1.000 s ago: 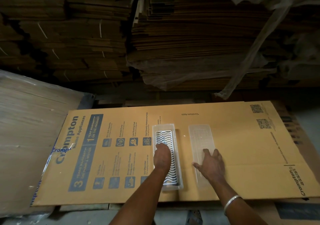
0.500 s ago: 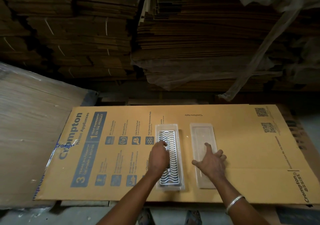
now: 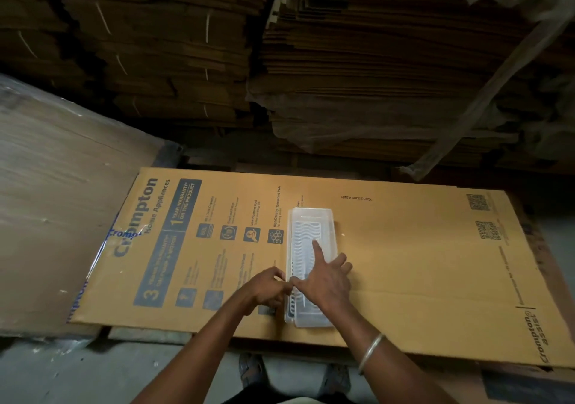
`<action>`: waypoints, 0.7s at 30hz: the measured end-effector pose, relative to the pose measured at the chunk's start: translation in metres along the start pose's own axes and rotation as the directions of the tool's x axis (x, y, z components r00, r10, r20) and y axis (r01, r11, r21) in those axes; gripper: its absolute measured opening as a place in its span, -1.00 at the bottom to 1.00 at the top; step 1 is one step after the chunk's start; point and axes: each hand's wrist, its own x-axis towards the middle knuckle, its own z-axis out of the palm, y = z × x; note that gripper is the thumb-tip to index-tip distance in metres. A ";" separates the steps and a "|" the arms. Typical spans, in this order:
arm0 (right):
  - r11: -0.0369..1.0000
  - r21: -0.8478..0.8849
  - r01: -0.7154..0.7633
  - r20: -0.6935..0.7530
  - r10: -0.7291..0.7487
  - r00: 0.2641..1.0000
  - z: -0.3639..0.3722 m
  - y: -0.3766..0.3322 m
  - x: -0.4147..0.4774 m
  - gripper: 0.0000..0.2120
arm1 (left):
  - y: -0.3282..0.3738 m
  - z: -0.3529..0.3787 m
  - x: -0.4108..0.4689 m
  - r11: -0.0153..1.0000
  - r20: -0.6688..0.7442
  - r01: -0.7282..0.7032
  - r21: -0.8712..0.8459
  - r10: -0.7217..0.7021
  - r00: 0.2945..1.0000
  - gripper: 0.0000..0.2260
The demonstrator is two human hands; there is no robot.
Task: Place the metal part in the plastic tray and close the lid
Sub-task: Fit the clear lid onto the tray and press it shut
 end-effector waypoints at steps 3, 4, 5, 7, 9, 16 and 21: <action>0.999 -0.033 -0.010 -0.013 0.010 1.000 0.005 -0.011 -0.001 0.11 | -0.004 0.000 -0.005 0.998 0.085 0.009 0.069 -0.015 0.996 -0.49; 0.999 -0.047 -0.014 -0.019 0.013 1.000 0.006 -0.014 -0.001 0.12 | -0.006 0.000 -0.005 0.995 0.088 -0.004 0.099 -0.004 0.996 -0.46; 0.998 -0.057 -0.018 -0.020 0.017 1.000 0.007 -0.017 -0.001 0.13 | -0.009 0.000 -0.005 0.991 0.078 -0.020 0.134 0.010 0.997 -0.44; 0.997 -0.075 -0.024 -0.012 0.023 1.000 0.008 -0.021 -0.001 0.14 | -0.013 0.001 -0.004 0.973 0.043 -0.052 0.226 0.043 0.998 -0.43; 0.994 -0.102 -0.028 0.000 0.028 1.000 0.008 -0.021 -0.002 0.14 | -0.014 0.003 -0.005 0.959 0.021 -0.068 0.275 0.065 0.998 -0.44; 0.984 -0.159 0.076 0.031 -0.072 0.997 -0.016 -0.005 0.014 -0.33 | -0.002 0.000 -0.003 0.938 -0.003 -0.055 0.343 0.059 0.998 -0.42; 0.961 -0.195 0.198 0.060 -0.190 0.980 -0.050 0.009 0.046 -0.22 | 0.046 -0.011 0.014 0.686 -0.148 -0.132 0.715 0.333 0.931 -0.02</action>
